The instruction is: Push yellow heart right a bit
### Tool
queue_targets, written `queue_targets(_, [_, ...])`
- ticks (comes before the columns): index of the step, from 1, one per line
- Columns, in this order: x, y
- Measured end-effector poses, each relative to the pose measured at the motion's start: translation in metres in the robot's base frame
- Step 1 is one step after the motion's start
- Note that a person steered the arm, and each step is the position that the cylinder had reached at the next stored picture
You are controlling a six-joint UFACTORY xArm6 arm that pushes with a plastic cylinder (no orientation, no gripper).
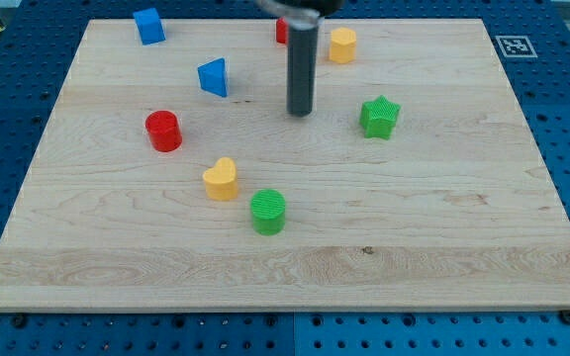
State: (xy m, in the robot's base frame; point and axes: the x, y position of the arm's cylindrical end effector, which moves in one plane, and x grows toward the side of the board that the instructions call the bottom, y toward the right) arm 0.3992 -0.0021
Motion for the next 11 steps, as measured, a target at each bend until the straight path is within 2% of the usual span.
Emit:
queue_targets(2, [0.054, -0.112])
queue_targets(3, [0.080, -0.144])
queue_targets(4, [0.109, -0.125])
queue_targets(5, [0.115, -0.116])
queue_targets(6, [0.104, -0.110])
queue_targets(7, [0.077, -0.082])
queue_targets(8, [0.076, -0.038])
queue_targets(9, [0.081, 0.010])
queue_targets(11, [0.118, 0.072])
